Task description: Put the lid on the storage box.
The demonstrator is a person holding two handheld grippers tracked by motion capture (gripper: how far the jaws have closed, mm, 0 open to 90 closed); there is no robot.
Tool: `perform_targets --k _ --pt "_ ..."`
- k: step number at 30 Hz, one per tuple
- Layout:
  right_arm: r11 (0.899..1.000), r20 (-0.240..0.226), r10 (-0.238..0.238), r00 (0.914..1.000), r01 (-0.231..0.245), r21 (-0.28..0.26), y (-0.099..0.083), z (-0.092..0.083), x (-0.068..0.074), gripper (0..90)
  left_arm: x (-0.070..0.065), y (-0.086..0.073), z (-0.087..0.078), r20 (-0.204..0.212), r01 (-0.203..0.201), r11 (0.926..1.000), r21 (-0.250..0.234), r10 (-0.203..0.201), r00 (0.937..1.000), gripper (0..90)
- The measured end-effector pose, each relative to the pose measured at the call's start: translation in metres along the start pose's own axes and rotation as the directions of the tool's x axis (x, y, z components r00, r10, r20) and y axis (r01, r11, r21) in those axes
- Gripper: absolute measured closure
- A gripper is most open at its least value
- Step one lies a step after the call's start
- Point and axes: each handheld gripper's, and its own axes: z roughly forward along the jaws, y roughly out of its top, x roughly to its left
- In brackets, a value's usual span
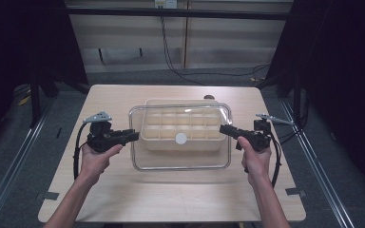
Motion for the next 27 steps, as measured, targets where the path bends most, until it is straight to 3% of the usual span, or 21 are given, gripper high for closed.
perform_targets --k 8,27 --pt "1.0 -0.009 0.021 0.9997 -0.021 -0.014 0.015 0.006 -0.005 68.0 0.002 0.015 -0.002 -0.002 -0.018 0.9998 -0.008 0.018 0.9998 70.1" --pt "1.0 0.038 -0.025 0.999 0.025 -0.005 0.043 0.022 -0.001 66.2 0.013 0.041 0.005 -0.049 -0.034 0.9994 -0.002 0.034 0.9982 69.9"
